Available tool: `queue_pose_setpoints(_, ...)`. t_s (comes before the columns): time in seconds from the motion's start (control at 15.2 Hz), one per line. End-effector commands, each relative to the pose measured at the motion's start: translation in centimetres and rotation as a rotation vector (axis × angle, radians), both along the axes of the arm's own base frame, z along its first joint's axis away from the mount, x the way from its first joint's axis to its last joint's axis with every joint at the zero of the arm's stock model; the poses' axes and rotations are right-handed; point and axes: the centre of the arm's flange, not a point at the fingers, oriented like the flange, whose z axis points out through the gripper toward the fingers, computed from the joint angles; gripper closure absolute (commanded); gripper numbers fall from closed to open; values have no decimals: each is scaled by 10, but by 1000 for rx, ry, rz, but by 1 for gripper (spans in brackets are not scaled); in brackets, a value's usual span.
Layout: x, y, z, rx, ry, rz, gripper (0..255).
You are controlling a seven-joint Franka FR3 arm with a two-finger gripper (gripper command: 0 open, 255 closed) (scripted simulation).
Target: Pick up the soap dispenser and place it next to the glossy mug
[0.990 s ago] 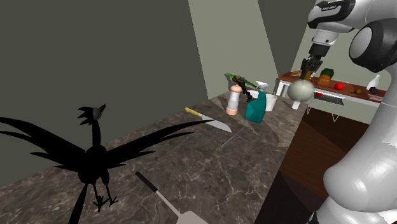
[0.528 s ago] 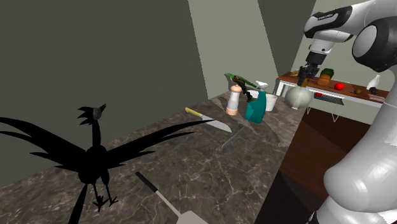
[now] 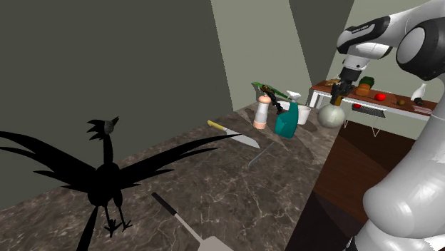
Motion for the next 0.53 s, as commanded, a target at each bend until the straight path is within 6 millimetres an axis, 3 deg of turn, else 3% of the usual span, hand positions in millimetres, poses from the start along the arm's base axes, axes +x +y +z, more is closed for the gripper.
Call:
queue_pose_setpoints(0.0, 0, 0, -11, -1, -1, 0, 255)
queue_pose_setpoints(0.46, 0, 0, -48, -1, -1, 0, 255)
